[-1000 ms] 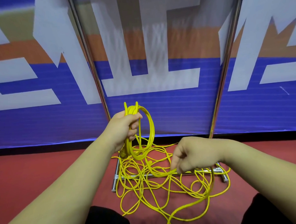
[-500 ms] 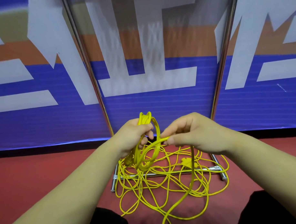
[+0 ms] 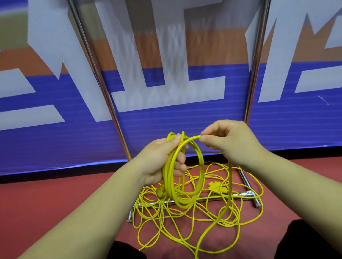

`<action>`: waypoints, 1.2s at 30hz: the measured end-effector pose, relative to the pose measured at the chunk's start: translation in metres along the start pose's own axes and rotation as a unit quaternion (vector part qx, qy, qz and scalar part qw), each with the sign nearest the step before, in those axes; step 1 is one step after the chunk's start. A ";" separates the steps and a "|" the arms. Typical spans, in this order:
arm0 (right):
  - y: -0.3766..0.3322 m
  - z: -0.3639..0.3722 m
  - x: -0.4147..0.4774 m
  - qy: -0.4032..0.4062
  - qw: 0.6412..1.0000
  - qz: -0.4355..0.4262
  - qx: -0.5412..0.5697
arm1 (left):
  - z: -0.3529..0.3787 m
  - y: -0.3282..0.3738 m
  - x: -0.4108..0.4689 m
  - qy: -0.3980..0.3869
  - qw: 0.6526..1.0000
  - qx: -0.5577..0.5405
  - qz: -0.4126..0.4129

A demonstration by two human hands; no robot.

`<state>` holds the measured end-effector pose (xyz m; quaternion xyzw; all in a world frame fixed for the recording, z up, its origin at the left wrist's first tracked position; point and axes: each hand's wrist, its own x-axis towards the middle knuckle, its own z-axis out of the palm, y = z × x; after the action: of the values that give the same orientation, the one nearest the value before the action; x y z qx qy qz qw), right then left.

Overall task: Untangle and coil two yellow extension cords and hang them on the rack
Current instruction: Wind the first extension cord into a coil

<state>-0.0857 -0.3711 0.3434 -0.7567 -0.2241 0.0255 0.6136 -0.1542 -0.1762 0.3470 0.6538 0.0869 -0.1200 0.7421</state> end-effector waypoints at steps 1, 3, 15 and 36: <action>0.001 0.000 0.001 0.006 1.000 0.004 0.003 | 0.001 0.001 0.000 -0.007 1.000 -0.002 0.001; 0.001 0.000 0.002 0.010 1.000 0.006 0.009 | 0.001 0.003 -0.002 -0.035 0.999 0.011 0.008; 0.004 -0.011 0.007 -0.101 0.991 0.048 0.067 | -0.026 0.028 -0.017 -0.019 0.992 -0.026 0.124; -0.012 0.007 0.001 0.031 0.993 0.035 0.110 | -0.020 -0.019 0.011 0.058 0.994 0.066 0.058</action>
<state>-0.0912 -0.3624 0.3533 -0.6924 -0.1740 0.0485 0.6985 -0.1484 -0.1590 0.3229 0.7114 0.0836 -0.0445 0.6964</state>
